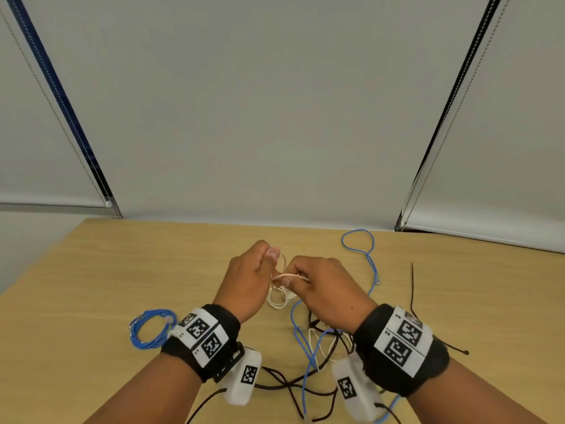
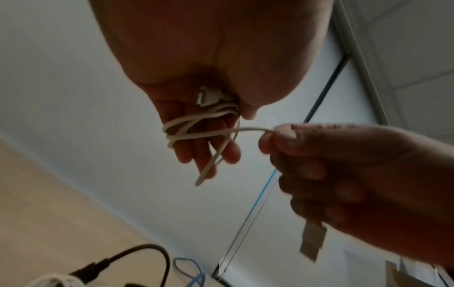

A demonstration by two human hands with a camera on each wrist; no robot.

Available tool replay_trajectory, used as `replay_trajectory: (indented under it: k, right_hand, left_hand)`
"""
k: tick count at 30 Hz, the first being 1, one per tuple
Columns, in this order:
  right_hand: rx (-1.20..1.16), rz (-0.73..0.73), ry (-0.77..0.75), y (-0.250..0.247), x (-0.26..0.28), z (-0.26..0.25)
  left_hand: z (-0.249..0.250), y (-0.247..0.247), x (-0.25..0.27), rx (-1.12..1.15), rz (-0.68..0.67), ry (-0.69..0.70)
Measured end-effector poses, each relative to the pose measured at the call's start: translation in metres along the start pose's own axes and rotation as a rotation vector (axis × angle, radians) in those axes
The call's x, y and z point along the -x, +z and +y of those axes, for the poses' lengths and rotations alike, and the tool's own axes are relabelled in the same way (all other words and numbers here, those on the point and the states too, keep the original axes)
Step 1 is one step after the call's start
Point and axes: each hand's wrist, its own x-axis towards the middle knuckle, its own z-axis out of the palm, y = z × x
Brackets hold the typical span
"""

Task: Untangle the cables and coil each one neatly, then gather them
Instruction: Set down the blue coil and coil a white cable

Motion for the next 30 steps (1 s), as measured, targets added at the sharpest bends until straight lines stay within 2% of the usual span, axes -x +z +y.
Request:
replay_trajectory:
  k: [3,7,9,11,16,19,24,27,30]
  right_hand:
    - [0.009,0.055,-0.018,-0.011,-0.004,-0.005]
    - [-0.127,0.121,0.0,-0.01,-0.002,-0.003]
    - [-0.251,0.077,0.049,-0.008,0.0,0.001]
    - [-0.287,0.062,0.061,-0.006,0.001,0.005]
    - [-0.234,0.084,0.055,0.0,0.003,0.004]
    - [-0.244,0.118,0.077,0.003,0.002,0.004]
    - [-0.095,0.057,0.094,-0.003,-0.002,0.012]
    - [0.004,-0.025,0.058,-0.011,-0.003,0.016]
    - [0.031,-0.042,0.04,-0.017,-0.004,0.017]
  left_hand:
    - [0.002,0.006,0.006,0.093,-0.104,-0.094]
    - [0.005,0.01,0.011,0.558,-0.214,-0.295]
    - [0.005,0.007,0.012,0.792,-0.276,-0.341]
    - [0.002,0.006,0.013,0.894,-0.319,-0.342]
    - [0.0,0.011,0.017,0.737,-0.249,-0.247]
    - [-0.001,0.012,0.022,0.627,-0.27,-0.216]
    - [-0.006,0.012,0.025,0.207,-0.263,-0.175]
    - [-0.01,0.008,0.026,0.07,-0.357,-0.172]
    - [-0.004,0.005,0.027,0.133,-0.477,-0.164]
